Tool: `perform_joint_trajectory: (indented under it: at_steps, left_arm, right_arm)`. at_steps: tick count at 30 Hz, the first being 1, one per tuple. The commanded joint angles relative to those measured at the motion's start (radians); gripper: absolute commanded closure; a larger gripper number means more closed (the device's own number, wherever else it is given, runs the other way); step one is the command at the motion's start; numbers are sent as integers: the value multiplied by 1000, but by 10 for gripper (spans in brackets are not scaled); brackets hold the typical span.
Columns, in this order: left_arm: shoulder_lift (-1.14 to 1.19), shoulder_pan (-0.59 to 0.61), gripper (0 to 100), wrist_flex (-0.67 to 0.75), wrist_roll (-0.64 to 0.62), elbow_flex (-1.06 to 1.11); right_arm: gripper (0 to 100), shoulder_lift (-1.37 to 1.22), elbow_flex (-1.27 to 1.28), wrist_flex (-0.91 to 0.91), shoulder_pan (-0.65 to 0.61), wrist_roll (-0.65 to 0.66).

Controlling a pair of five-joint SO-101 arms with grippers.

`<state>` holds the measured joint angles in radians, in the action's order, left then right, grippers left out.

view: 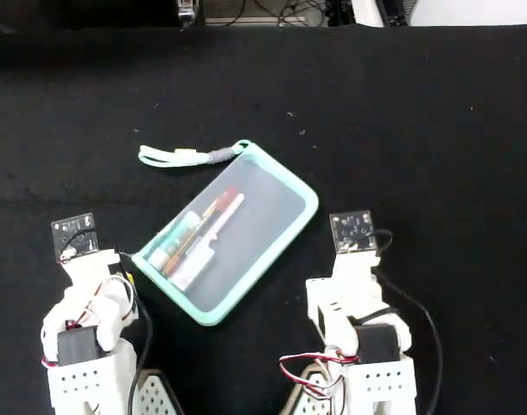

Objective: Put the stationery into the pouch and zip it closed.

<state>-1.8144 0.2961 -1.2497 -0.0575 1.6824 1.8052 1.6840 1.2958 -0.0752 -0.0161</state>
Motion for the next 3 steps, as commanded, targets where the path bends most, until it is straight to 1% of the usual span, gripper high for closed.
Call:
perform_joint_trajectory:
  at_steps: [1,3]
  left_arm:
    - [-11,7,905,9,-11,16]
    - [-11,7,905,9,-11,16]
  right_arm:
    - [986,76,1,3,-3,-8]
    - [986,76,1,3,-3,-8]
